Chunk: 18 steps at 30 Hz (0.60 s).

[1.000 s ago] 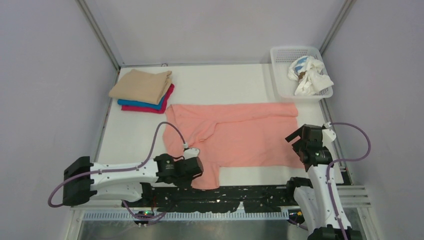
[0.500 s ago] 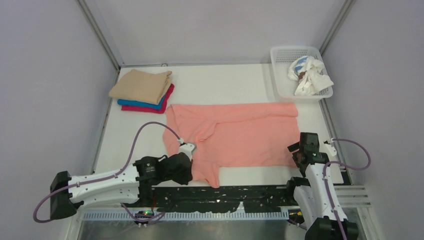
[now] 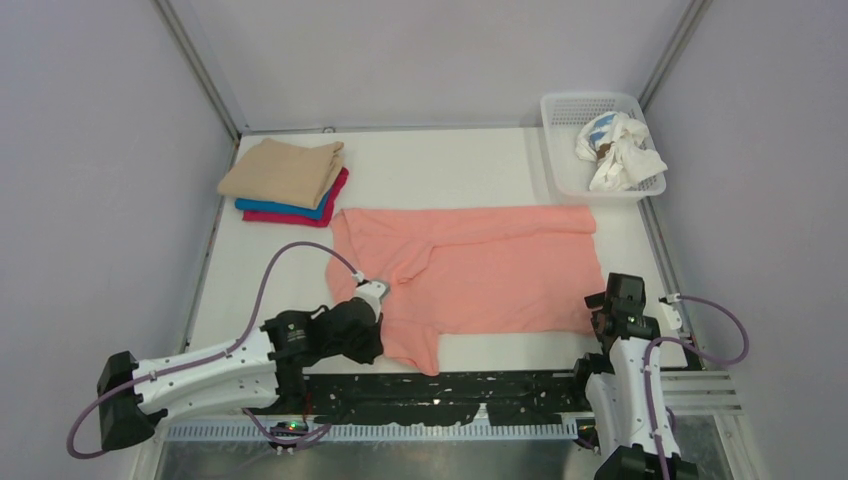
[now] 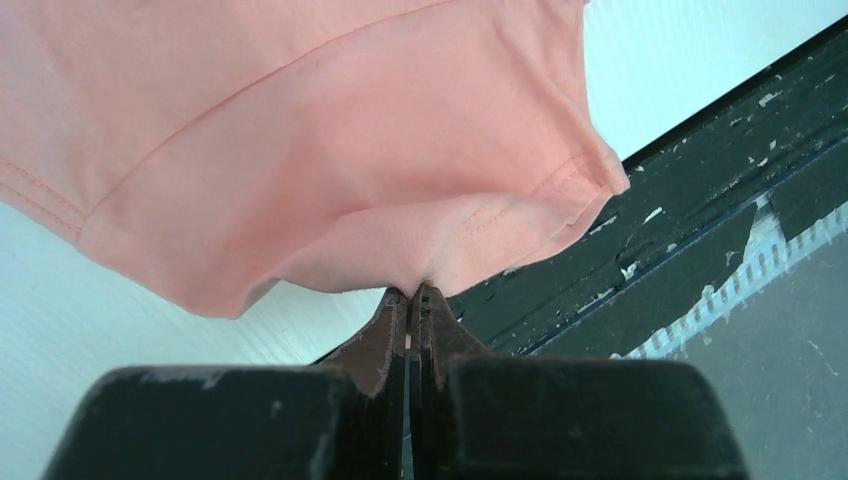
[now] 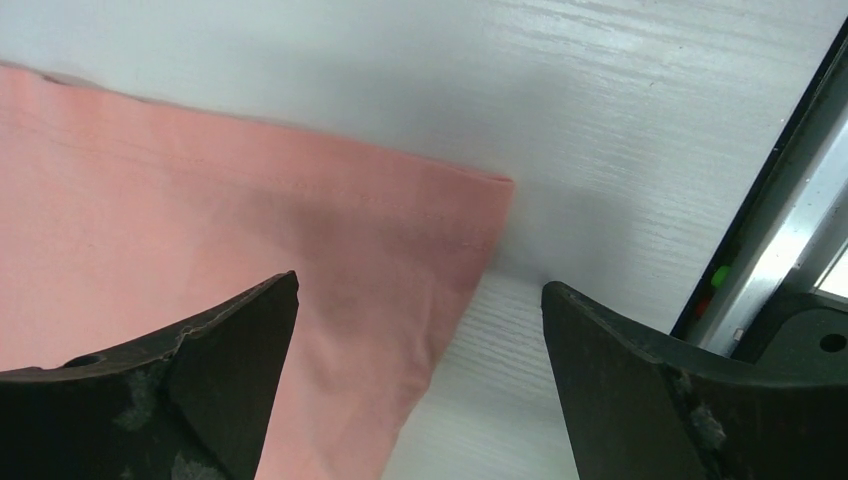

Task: Fold and stack the t-shirts
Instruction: Grab the side of the flattened tshirt closest away from the robot with both arms

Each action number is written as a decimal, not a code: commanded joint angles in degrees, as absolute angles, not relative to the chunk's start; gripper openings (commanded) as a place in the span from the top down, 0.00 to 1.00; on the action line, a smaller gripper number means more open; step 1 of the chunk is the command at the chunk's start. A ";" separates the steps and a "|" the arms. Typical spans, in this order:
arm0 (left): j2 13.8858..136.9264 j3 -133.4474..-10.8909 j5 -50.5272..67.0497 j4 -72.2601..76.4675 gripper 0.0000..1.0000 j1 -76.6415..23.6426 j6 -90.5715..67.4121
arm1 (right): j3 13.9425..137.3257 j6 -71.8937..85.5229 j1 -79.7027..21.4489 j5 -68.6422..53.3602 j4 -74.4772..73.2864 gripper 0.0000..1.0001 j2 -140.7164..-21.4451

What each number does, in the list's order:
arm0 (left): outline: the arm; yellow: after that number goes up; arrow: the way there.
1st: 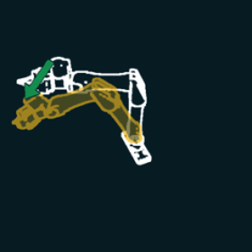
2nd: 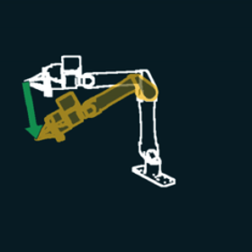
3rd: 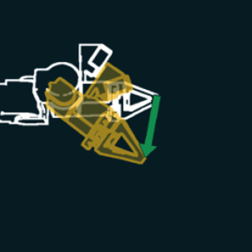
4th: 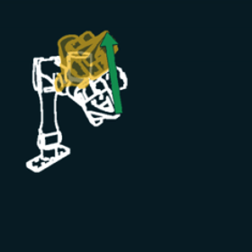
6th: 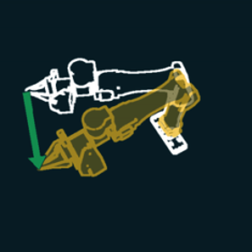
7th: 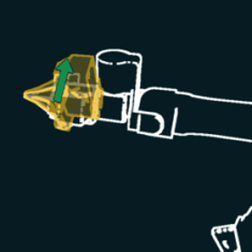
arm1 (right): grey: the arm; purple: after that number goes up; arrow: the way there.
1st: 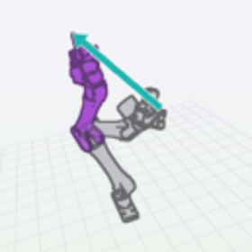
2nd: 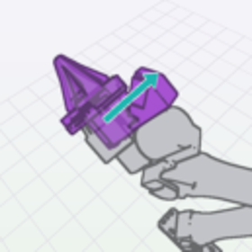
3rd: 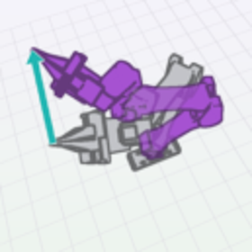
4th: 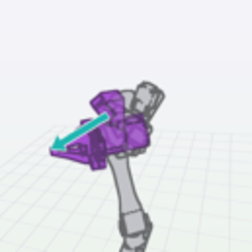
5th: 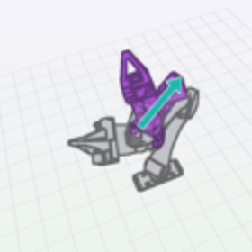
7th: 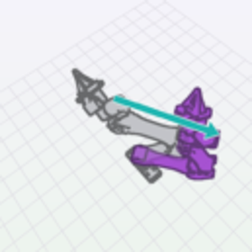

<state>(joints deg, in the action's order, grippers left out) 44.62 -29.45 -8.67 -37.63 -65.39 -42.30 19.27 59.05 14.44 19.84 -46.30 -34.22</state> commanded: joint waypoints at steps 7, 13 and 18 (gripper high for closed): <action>45.36 -31.48 -7.80 -35.74 1.00 -62.25 -38.76 | 15.97 63.38 15.07 17.69 -39.26 0.18 -37.81; 45.13 -31.97 -7.62 -35.55 1.00 -61.30 -38.43 | 16.21 62.46 15.08 18.62 -38.87 0.41 -37.24; 44.68 -32.36 -6.70 -34.19 1.00 -60.06 -37.55 | 16.03 59.83 15.08 19.69 -38.57 0.77 -35.22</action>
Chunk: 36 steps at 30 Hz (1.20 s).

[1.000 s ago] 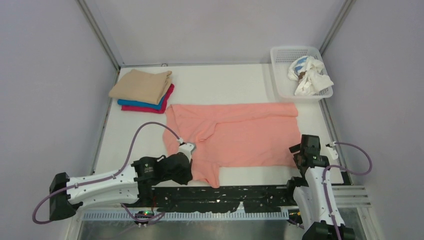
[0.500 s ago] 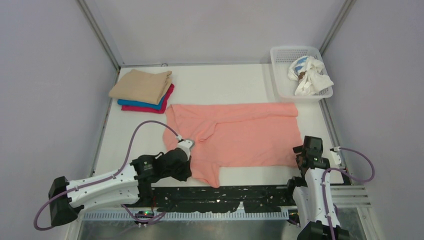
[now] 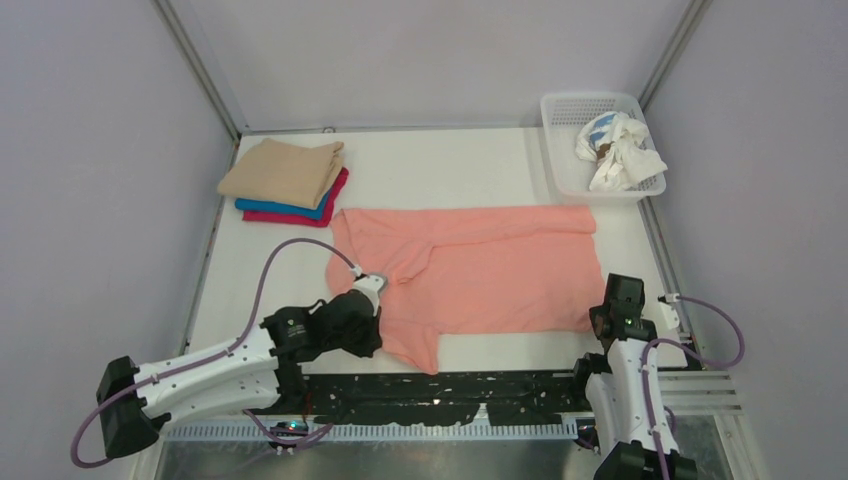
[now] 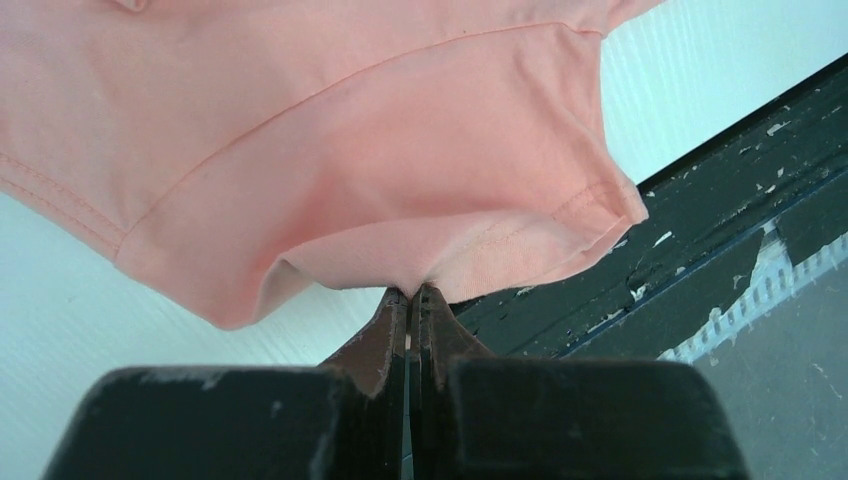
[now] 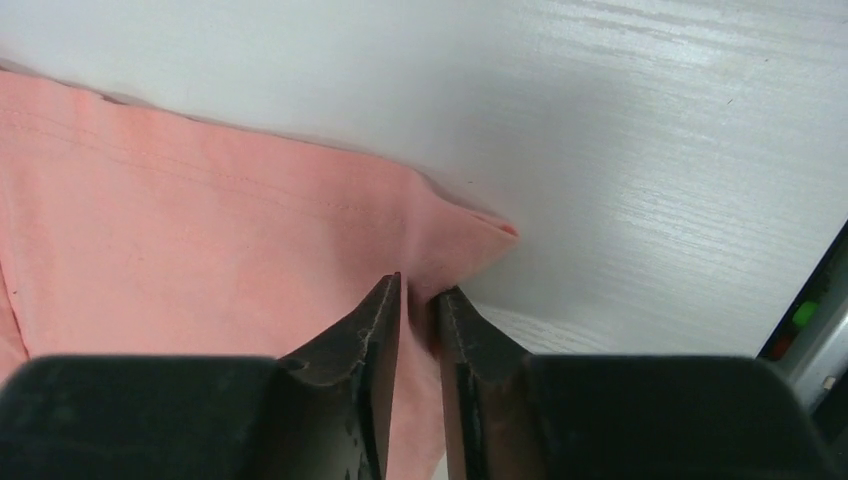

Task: Fold and stack the t-shirts
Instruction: Grab the side of the flattened tshirt closest away from the robot with both arms, then fold the other side of the tshirt into a rectangle

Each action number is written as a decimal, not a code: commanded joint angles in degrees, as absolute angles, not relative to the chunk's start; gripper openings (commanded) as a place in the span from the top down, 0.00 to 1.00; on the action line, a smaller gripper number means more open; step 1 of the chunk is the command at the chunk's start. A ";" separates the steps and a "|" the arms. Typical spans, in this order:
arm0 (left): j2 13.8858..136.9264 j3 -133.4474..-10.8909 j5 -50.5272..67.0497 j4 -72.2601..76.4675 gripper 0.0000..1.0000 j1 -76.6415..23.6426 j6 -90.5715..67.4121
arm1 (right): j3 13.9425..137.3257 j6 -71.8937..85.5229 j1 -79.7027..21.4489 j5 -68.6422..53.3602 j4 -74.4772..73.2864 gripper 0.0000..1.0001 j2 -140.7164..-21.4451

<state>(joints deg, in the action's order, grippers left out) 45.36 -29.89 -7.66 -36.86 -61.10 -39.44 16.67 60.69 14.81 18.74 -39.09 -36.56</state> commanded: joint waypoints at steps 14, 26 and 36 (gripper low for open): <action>44.44 -34.37 -2.74 -25.88 1.00 -52.52 -33.40 | 22.30 49.66 15.10 14.79 -34.06 0.95 -38.19; 48.34 -37.88 -1.07 -21.95 1.00 -42.47 -31.02 | 30.24 47.82 15.09 14.30 -28.75 0.95 -45.30; 52.32 -41.27 3.60 -17.97 1.00 -31.07 -31.97 | 35.21 50.97 14.95 9.84 -20.45 0.95 -54.58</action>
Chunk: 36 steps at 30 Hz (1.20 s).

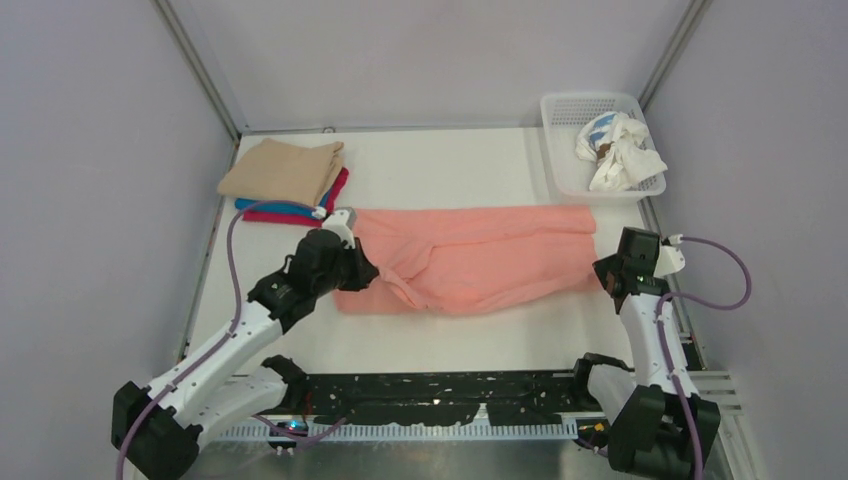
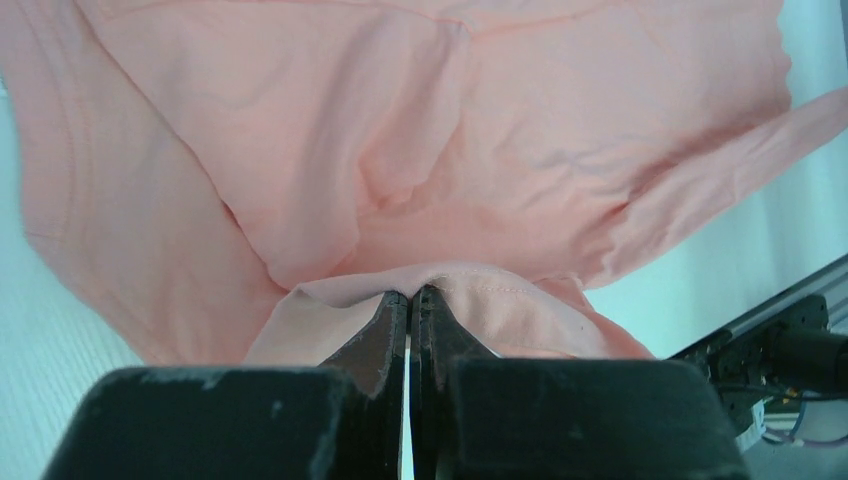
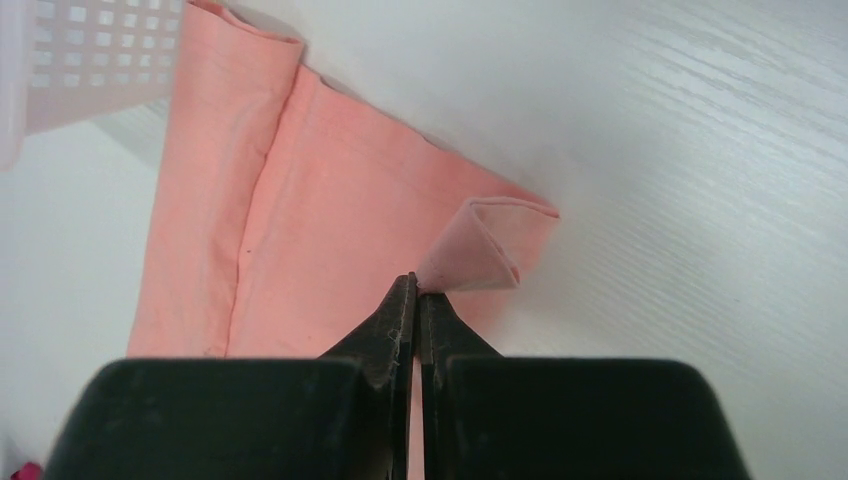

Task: Fold and stack the t-shirts
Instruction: Fold the other side of the tshirt into a rectangle

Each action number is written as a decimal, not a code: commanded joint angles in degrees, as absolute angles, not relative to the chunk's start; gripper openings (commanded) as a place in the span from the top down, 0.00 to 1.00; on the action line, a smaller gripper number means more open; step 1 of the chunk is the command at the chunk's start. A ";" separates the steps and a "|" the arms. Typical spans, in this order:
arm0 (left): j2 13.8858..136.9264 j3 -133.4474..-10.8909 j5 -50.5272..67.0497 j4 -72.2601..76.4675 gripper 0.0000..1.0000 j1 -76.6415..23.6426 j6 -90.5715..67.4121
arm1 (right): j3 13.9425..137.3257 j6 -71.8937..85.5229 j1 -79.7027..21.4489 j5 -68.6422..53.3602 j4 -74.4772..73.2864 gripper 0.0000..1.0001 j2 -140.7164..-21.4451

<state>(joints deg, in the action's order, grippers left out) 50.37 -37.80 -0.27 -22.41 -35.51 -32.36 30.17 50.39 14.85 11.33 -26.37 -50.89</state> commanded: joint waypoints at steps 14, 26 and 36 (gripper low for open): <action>63.88 -51.19 2.47 -16.22 1.00 -24.85 -26.77 | 44.48 48.27 14.89 6.90 -17.40 0.95 -70.10; 71.81 -55.79 2.54 -13.43 1.00 -22.15 -24.90 | 50.20 45.55 11.70 6.65 -14.46 0.95 -79.57; 79.89 -60.38 2.56 -12.67 1.00 -20.88 -24.86 | 50.00 50.93 11.25 10.38 -10.81 0.94 -83.36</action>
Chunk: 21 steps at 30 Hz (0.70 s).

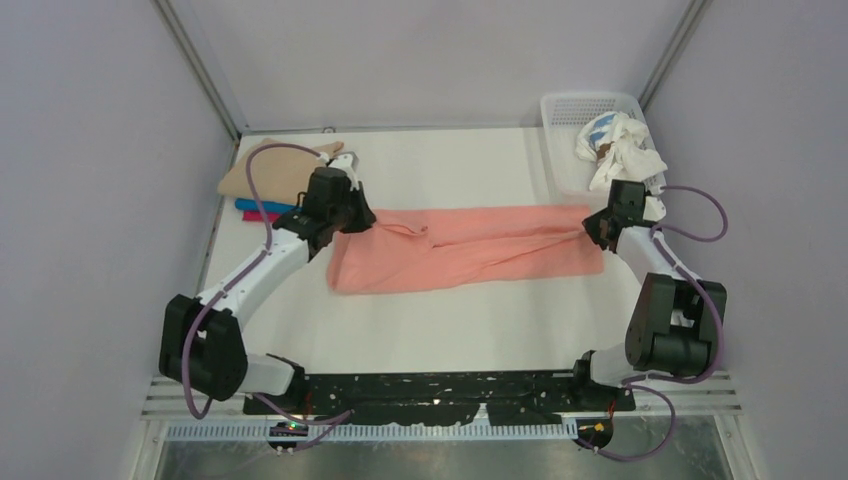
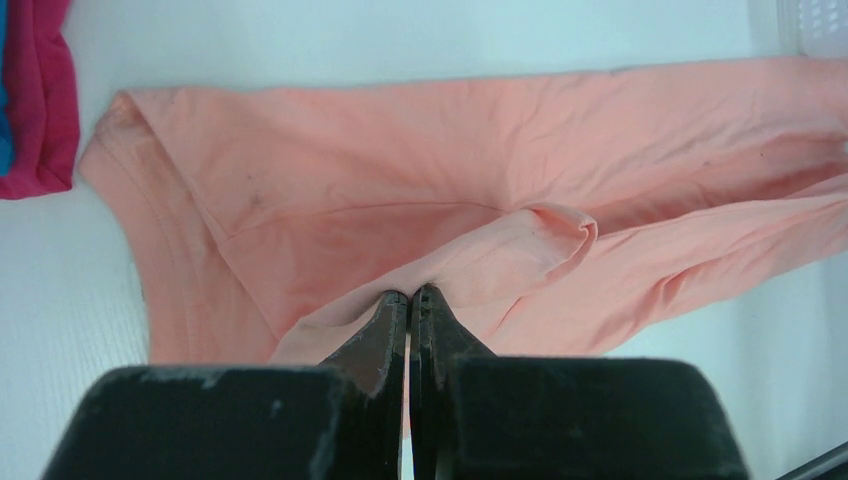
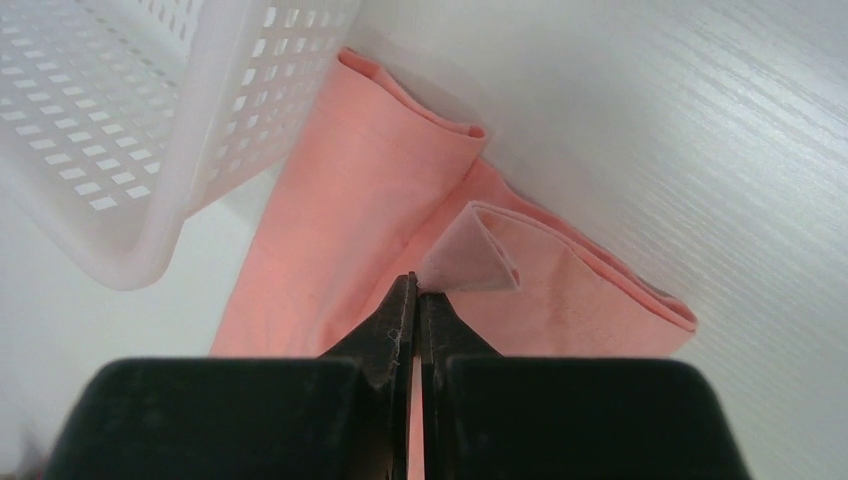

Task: Fold and stack the t-shirts
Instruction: Fold the other side of the tshirt into a rectangle

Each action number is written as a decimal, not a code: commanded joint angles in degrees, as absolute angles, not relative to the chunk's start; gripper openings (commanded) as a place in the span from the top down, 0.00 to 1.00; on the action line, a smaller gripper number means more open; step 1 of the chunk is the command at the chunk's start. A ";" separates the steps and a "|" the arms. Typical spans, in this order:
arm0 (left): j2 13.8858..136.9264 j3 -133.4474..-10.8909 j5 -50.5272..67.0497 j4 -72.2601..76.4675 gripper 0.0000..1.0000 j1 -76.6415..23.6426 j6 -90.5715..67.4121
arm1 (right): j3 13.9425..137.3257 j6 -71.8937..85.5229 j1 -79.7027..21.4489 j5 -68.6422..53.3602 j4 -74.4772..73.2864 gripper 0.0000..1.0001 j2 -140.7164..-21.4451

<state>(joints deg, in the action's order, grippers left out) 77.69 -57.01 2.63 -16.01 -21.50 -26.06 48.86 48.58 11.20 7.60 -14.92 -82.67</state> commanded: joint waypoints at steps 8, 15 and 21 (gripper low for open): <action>87.53 -65.55 -3.42 -15.17 1.00 -19.87 -27.29 | 54.96 50.66 11.25 10.77 -12.60 0.92 -90.27; 95.86 -76.74 -11.47 -24.58 0.06 -19.29 -30.51 | 58.62 50.14 11.25 15.45 -15.00 0.42 -90.67; 90.71 -74.79 -4.59 -24.51 0.00 -19.25 -31.83 | 58.48 44.07 9.26 24.27 -20.25 0.01 -81.97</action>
